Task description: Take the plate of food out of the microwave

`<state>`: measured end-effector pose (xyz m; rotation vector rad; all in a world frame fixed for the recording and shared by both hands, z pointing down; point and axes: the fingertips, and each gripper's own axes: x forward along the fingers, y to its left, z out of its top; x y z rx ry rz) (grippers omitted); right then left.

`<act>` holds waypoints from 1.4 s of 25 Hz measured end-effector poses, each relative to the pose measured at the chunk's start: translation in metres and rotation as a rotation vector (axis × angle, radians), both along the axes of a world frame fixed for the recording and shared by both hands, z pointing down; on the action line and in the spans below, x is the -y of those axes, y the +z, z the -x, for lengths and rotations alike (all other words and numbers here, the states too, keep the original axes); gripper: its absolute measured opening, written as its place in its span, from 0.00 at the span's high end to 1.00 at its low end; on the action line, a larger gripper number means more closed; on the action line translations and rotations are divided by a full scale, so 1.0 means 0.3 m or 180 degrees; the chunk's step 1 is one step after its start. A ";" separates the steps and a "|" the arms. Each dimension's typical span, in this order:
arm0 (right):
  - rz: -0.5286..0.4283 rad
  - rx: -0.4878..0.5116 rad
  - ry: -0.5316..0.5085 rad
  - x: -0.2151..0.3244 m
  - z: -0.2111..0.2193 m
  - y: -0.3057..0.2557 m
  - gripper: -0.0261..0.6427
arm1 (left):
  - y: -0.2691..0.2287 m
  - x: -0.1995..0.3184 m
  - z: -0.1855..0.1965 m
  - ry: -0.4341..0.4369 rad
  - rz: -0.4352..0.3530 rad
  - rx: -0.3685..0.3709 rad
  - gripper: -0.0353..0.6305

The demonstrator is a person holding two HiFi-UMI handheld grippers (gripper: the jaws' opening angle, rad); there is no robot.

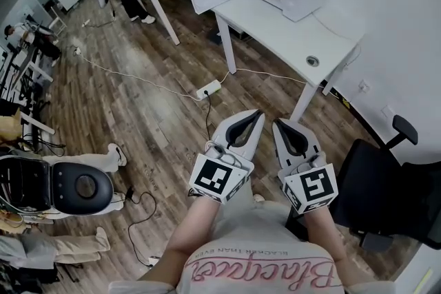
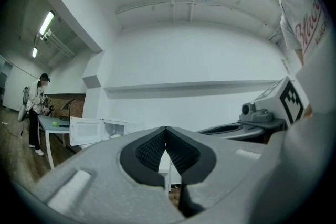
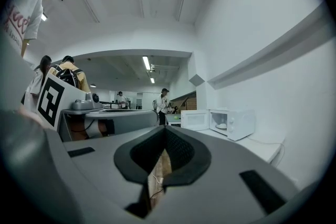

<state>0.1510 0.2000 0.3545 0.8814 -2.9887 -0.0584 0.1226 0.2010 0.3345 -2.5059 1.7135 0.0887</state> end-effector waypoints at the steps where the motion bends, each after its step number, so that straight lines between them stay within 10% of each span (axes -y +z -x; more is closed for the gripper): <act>1: -0.0008 -0.0012 -0.0002 0.010 0.007 -0.001 0.94 | -0.003 0.012 0.011 0.0001 -0.0005 -0.0012 0.94; 35: -0.0136 -0.0161 0.0076 0.501 0.375 -0.031 0.95 | 0.013 0.508 0.376 0.0144 0.0091 0.0005 0.94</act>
